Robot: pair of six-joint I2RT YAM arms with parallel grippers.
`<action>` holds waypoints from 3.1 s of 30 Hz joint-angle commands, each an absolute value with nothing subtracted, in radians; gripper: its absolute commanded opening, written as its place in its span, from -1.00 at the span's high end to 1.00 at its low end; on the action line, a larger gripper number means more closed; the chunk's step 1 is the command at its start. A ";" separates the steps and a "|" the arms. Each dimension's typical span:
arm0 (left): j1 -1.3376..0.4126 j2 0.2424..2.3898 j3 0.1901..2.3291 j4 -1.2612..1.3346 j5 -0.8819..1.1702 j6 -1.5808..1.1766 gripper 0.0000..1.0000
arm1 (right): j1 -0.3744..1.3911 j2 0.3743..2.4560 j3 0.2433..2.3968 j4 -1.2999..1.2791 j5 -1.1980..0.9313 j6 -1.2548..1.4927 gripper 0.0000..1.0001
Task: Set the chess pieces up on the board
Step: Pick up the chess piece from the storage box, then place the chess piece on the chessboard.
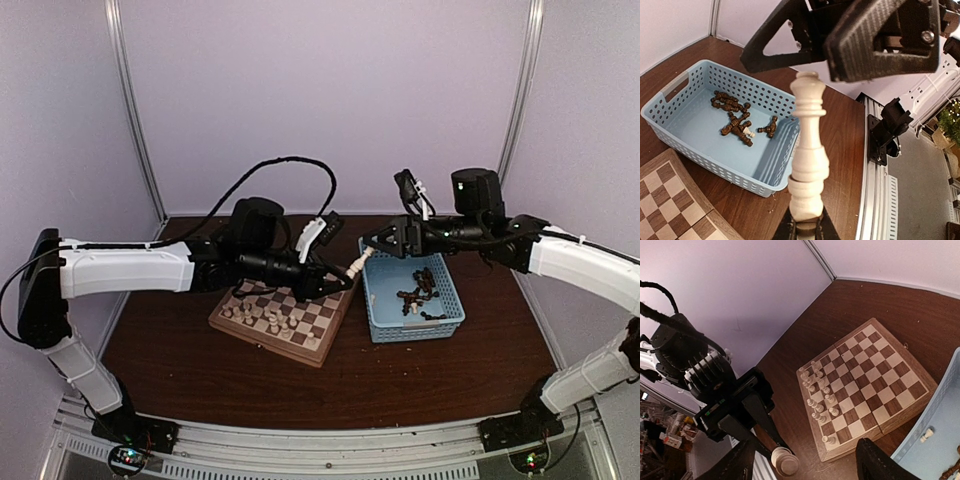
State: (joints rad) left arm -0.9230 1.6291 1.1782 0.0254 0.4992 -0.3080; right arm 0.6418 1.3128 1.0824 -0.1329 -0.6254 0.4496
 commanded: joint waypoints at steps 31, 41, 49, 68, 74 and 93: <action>-0.922 1.617 1.221 -0.043 0.555 -0.207 0.98 | 0.610 1.375 1.144 -0.267 -0.895 0.473 0.42; -0.922 1.616 1.232 -0.067 0.542 -0.212 0.98 | 0.606 1.351 1.136 -0.275 -0.875 0.462 0.90; -0.922 1.573 1.198 -0.114 0.431 -0.212 0.99 | 0.585 1.310 1.125 -0.284 -0.848 0.431 0.98; -0.736 1.368 0.992 -0.075 0.327 -0.421 1.00 | 0.612 1.114 1.049 -0.132 -1.026 0.268 1.00; -0.680 1.305 0.949 -0.085 0.304 -0.458 1.00 | 0.639 1.139 1.081 -0.180 -1.001 0.230 1.00; -0.536 1.151 0.905 -0.284 0.304 -0.487 1.00 | 0.877 1.311 1.190 -0.286 -0.564 0.030 0.97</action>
State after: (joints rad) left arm -0.5564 1.1965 0.9112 -0.2592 0.2855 -0.4759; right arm 0.8474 1.2869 1.1793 -0.3023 -0.6834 0.0727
